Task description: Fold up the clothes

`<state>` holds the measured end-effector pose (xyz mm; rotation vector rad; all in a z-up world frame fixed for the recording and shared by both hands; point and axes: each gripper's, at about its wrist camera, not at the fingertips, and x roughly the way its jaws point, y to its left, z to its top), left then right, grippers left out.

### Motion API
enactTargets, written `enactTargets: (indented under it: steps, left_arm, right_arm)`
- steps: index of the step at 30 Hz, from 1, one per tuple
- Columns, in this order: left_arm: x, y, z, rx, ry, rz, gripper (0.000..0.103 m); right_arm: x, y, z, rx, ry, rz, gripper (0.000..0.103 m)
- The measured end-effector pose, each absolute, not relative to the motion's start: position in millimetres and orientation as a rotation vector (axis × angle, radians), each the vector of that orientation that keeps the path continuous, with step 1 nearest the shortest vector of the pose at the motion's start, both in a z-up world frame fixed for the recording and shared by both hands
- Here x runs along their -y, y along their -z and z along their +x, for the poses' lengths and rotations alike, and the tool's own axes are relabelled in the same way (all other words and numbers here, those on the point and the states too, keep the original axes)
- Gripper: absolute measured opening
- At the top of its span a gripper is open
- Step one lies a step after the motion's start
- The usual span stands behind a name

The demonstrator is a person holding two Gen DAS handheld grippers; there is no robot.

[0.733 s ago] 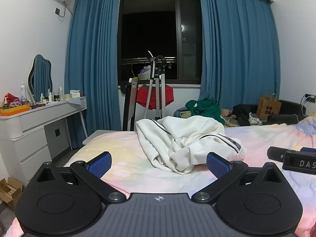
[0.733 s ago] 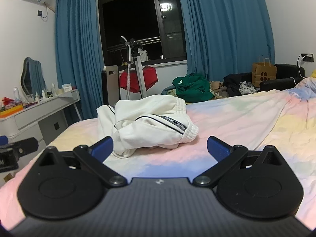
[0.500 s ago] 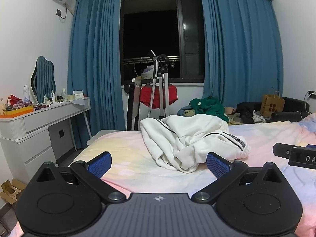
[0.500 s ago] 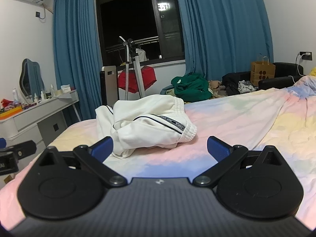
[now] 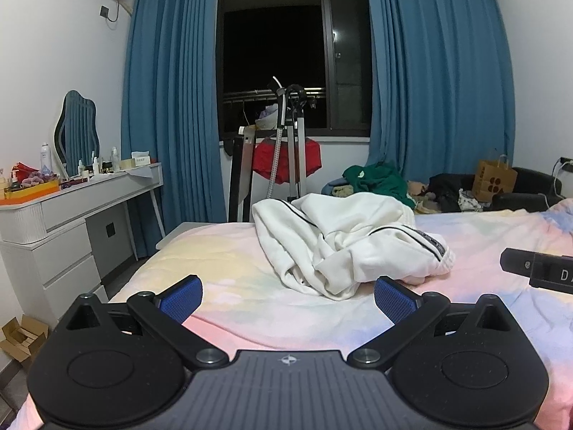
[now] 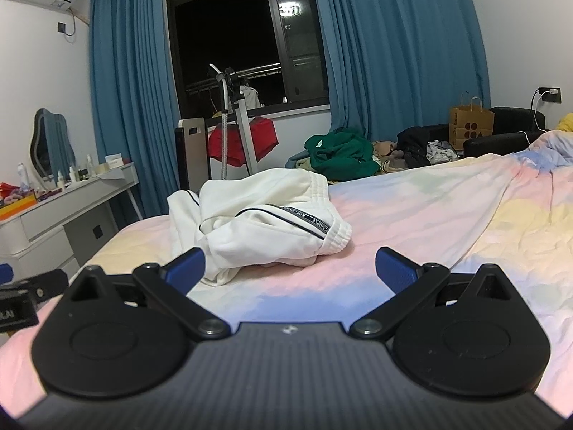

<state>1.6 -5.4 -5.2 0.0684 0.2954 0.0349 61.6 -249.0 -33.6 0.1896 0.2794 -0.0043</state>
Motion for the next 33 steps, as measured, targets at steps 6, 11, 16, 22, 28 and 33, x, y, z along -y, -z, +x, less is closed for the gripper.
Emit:
enactTargets:
  steps: [6, 11, 16, 22, 28, 33]
  left_arm:
    - [8.9, 7.5, 0.9, -0.291, -0.038, 0.075, 0.103]
    - [13.6, 10.5, 6.9, -0.319, -0.080, 0.095, 0.103]
    - [12.3, 14.8, 9.1, -0.313, -0.056, 0.081, 0.103]
    - [17.0, 26.1, 7.2, -0.287, -0.019, 0.134, 0.103]
    - [57.7, 47.3, 30.4, -0.291, 0.074, 0.291, 0.103]
    - [113.3, 70.5, 78.7, -0.273, 0.186, 0.516, 0.103]
  right_arm:
    - [249.8, 34.6, 62.1, -0.287, 0.005, 0.194, 0.103]
    - [250.1, 34.7, 61.5, -0.291, 0.004, 0.195, 0.103]
    - [253.3, 32.5, 59.9, -0.289, 0.005, 0.210, 0.103]
    - [267.0, 26.0, 58.1, -0.277, 0.015, 0.255, 0.103]
    - [288.5, 21.3, 58.4, -0.271, 0.045, 0.287, 0.103]
    - [308.3, 20.6, 59.8, -0.265, 0.083, 0.308, 0.103]
